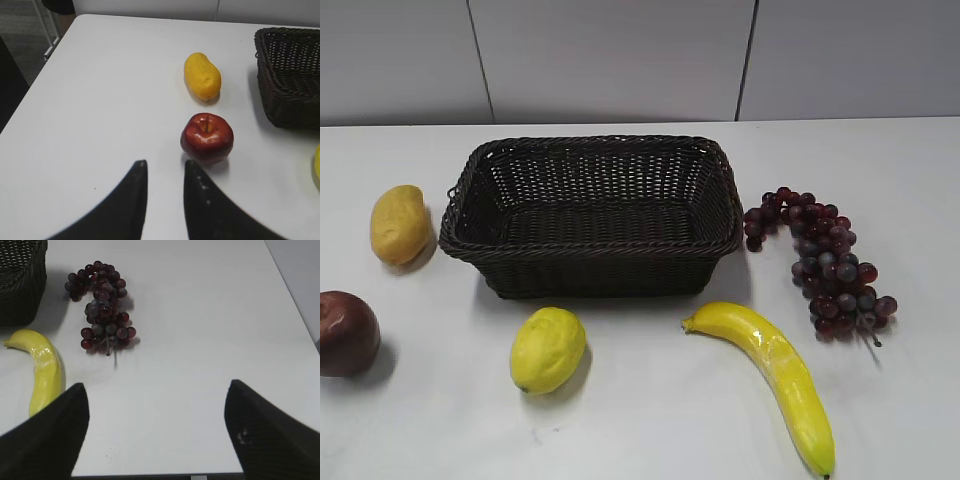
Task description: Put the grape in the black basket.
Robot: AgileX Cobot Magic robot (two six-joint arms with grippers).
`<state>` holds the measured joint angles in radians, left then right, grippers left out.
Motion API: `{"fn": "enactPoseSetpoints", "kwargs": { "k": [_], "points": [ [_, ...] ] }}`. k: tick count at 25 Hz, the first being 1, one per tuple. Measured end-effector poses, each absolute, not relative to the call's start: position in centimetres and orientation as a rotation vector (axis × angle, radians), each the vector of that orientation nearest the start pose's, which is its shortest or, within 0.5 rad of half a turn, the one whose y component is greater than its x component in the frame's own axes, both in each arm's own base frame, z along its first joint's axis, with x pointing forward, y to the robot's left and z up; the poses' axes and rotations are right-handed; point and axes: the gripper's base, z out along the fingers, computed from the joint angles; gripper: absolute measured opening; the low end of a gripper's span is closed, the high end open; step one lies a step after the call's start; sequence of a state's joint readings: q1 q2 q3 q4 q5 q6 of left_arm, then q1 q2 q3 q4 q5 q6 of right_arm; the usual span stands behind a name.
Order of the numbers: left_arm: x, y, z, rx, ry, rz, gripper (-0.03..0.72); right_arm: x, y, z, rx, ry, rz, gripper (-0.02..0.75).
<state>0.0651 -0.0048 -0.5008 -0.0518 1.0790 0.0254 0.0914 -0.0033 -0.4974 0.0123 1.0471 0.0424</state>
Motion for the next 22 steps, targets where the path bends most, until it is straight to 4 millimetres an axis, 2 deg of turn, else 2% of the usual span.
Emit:
{"fn": "enactPoseSetpoints", "kwargs": {
  "k": [16,19,22],
  "points": [
    [-0.6,-0.5,27.6,-0.038,2.056,-0.006,0.232,-0.4,0.1,28.1,-0.049,2.019,0.100,0.617],
    [-0.6,-0.5,27.6,-0.038,2.056,-0.006,0.233,0.4,0.1,29.4,-0.047,1.960,0.103,0.615],
    [-0.6,-0.5,27.6,-0.038,2.056,-0.006,0.233,2.1,0.3,30.3,-0.045,1.917,0.104,0.614]
  ]
}}
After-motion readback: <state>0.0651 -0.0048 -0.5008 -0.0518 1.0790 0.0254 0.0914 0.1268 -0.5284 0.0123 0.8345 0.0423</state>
